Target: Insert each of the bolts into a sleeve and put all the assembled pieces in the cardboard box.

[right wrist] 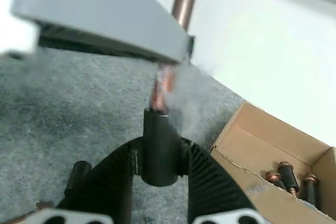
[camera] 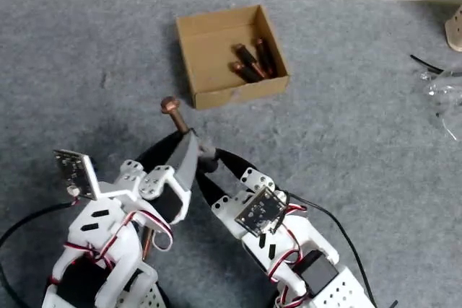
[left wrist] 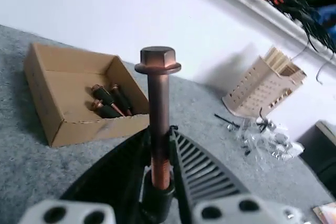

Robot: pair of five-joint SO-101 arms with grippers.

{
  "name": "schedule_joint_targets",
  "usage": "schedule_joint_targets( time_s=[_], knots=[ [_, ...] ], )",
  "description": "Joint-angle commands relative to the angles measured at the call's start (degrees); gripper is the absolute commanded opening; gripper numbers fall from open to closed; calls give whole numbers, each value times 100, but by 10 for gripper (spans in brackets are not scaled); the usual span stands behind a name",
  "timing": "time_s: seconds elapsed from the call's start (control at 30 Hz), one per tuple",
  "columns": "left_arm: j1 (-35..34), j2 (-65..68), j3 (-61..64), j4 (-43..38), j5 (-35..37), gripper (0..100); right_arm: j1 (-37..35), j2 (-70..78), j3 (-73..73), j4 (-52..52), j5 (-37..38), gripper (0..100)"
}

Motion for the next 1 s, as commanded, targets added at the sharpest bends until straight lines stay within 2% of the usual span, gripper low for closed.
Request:
schedule_joint_targets(
  time_s=[0.0,0.5,0.8,0.97],
  knots=[
    [198,13,-251,26,18,5,48,-110,-75,-251,-53,4],
    [154,13,374,35,-44,5,84,-110,-92,-251,-53,4],
    [189,-127,418,70,-923,5,84,-110,-101,-251,-62,4],
    [171,-127,629,105,-888,5,84,-110,-110,-251,-62,4]
  ],
)
